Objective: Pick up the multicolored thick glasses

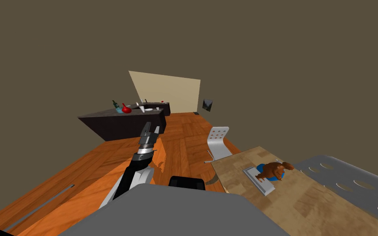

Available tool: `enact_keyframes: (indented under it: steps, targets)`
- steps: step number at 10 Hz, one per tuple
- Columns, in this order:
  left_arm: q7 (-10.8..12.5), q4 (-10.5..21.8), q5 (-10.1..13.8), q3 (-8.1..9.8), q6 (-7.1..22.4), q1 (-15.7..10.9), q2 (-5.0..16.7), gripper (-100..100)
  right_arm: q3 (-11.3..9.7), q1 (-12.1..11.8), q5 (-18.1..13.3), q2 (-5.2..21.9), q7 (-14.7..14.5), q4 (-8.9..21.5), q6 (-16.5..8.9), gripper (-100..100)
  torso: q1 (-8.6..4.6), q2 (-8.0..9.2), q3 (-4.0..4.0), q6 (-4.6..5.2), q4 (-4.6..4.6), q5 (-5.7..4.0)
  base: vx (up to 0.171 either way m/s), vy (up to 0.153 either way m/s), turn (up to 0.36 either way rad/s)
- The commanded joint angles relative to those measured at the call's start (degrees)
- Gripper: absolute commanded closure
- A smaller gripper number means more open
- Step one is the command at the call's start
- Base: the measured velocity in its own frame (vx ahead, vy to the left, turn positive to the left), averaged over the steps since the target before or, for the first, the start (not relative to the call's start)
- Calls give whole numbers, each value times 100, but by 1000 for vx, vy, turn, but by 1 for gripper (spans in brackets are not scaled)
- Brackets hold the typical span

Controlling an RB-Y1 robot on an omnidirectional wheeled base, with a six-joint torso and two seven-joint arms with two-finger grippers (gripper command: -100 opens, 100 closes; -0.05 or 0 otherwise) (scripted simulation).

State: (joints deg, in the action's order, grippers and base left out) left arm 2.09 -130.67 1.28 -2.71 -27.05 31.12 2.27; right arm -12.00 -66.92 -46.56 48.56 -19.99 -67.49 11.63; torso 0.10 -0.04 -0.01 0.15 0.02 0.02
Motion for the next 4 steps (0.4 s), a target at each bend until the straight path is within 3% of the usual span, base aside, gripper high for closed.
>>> enact_keyframes:
  steps: [1, 3, 4]
  targets:
    - [0, 0, 0, 0, 0, 0, 0, 0, 111, -173, 5, 97, 17, -136, 53, 100, 0, 0, 0, 0, 0, 0, 21, 28, -76]
    - [0, 0, 0, 0, 0, 1, 0, 0, 119, -223, 5, 130, 29, -197, 35, 100, 20, -11, -7, 4, -4, 6, 25, 29, -49]
    - [0, 0, 0, 0, 0, 0, 0, 0, 123, -241, 5, 137, 35, -216, 34, 0, 12, -8, -5, 1, -2, 3, 0, 0, 0]
